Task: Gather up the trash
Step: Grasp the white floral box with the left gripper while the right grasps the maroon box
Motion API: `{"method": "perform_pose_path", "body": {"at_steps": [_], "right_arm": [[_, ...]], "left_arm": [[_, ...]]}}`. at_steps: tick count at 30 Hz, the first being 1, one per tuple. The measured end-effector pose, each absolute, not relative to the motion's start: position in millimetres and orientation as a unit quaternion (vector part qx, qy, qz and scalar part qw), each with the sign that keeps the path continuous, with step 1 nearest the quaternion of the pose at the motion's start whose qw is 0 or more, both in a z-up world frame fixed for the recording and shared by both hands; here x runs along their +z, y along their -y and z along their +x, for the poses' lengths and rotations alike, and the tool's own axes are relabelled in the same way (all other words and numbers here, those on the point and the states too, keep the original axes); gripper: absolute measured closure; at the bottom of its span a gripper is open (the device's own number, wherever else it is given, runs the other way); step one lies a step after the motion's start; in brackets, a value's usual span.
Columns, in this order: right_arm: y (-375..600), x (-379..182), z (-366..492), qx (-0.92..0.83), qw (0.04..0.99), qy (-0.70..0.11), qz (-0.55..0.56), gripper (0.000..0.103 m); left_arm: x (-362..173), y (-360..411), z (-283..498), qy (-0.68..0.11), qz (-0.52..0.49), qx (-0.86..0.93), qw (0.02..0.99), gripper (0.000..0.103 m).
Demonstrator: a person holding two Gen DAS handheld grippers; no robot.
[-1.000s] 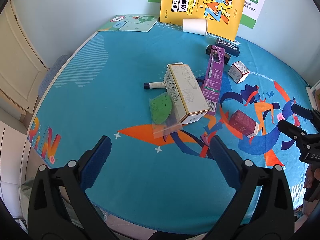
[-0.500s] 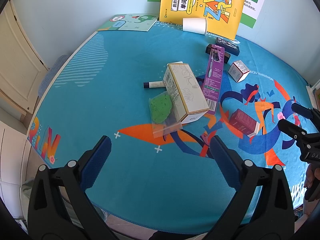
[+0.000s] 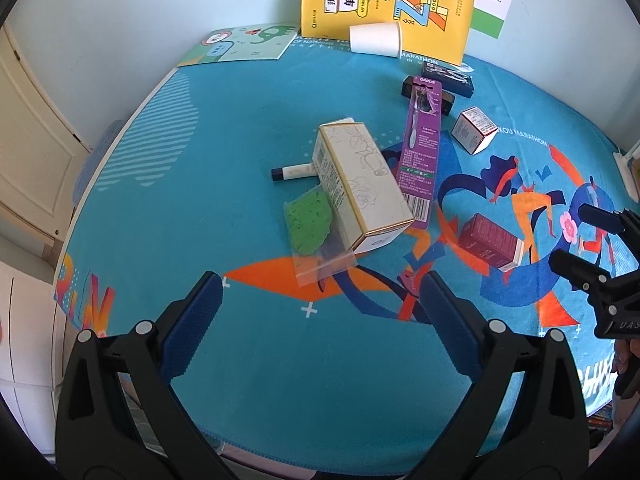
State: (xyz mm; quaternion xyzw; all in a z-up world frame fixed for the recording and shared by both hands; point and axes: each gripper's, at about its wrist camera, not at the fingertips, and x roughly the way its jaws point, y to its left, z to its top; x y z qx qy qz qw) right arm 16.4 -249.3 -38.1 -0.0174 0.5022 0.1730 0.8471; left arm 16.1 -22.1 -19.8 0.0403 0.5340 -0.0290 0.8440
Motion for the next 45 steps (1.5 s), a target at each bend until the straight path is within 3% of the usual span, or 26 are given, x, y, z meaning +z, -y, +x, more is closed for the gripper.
{"method": "perform_pose_path", "body": {"at_steps": [36,37,40,45], "right_arm": [[234.3,-105.9,62.7,0.221,0.789,-0.572,-0.03,0.008],[232.7,-107.7,64.7,0.221,0.789,-0.572,-0.031,0.009],[228.0,-112.7,68.1,0.228,0.783,-0.578,-0.036,0.029],[223.8,-119.3,68.9,0.238,0.779,-0.579,-0.043,0.034]], "left_arm": [[-87.0,61.7,112.4,-0.596,0.091,-0.054,0.796,0.007],[-87.8,62.2,113.1,-0.595,0.091,-0.053,0.796,0.007],[-89.6,62.4,116.2,-0.594,0.088,-0.055,0.798,0.007],[-93.3,57.8,121.0,-0.6,0.069,-0.058,0.795,0.019]]}}
